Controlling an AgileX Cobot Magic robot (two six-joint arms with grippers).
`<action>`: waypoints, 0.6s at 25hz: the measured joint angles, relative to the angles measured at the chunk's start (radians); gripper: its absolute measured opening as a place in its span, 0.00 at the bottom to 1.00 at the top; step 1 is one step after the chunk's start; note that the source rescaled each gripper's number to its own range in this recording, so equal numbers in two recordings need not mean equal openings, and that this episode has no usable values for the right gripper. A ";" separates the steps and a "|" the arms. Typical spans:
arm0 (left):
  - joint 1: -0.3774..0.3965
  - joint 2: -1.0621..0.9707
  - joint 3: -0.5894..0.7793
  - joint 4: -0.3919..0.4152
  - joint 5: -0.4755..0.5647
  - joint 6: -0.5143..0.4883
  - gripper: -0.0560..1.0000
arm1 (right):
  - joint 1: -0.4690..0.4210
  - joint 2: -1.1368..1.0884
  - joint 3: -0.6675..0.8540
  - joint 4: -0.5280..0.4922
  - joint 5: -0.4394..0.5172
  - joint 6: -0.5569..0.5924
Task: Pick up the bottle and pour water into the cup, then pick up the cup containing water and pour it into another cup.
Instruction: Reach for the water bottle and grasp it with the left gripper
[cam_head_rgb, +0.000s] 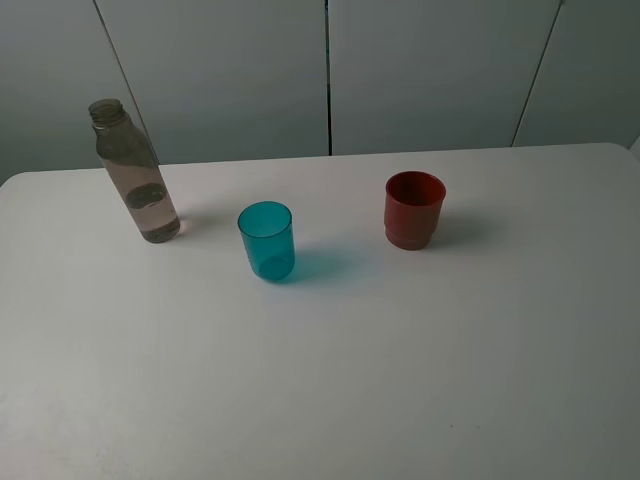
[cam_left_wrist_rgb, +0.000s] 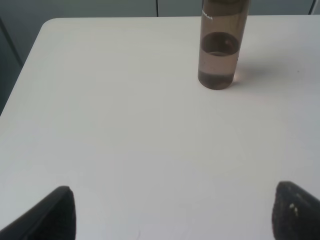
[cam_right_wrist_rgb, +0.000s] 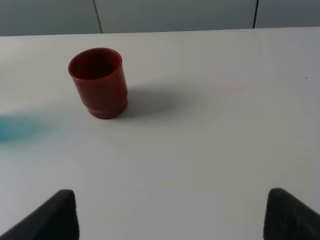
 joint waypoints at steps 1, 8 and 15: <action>0.000 0.000 0.000 0.000 0.000 0.000 1.00 | 0.000 0.000 0.000 0.000 0.000 0.000; 0.000 0.000 0.000 0.000 0.000 0.000 1.00 | 0.000 0.000 0.000 0.000 0.000 0.000; 0.000 0.000 0.000 0.004 0.000 0.000 1.00 | 0.000 0.000 0.000 0.000 0.000 0.000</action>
